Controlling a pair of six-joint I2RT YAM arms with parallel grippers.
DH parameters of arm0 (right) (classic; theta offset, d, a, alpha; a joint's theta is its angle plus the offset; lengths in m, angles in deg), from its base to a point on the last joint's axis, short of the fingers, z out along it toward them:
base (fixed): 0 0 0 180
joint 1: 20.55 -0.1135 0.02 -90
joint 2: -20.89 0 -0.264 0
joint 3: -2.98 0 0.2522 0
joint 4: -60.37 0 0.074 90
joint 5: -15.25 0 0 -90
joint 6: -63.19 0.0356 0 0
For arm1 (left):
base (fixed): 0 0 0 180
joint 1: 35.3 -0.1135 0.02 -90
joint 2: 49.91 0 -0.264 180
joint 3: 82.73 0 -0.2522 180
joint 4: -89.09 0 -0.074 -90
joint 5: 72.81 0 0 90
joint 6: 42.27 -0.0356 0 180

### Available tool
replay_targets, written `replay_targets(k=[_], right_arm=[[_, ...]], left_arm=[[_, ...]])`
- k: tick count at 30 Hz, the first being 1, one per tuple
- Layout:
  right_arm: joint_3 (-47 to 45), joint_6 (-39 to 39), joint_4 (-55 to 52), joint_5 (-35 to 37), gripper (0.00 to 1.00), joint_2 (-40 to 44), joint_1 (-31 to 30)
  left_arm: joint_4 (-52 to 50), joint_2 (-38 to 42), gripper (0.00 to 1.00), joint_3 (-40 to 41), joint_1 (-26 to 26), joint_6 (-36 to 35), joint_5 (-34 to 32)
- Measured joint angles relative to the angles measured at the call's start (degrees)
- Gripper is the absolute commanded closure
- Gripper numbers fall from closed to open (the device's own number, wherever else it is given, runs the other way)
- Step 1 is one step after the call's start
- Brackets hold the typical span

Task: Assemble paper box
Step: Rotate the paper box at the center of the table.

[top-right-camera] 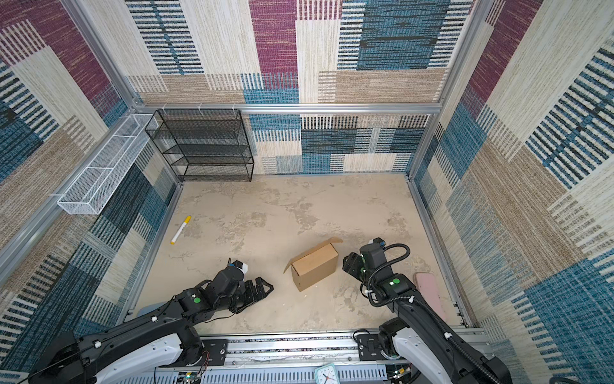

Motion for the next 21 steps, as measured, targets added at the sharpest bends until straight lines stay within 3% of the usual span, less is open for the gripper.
replay_targets(k=[7, 21], right_arm=[[-2.51, -0.02, 6.82, -2.82, 0.26, -5.44, 3.65], [-4.35, 0.22, 20.02, -7.48, 0.26, -15.1, 4.61]], left_arm=[[10.54, -6.21, 0.02, 1.03, 1.38, 2.75, -0.85], [26.77, -18.99, 0.02, -1.29, 1.88, 4.39, -0.72]])
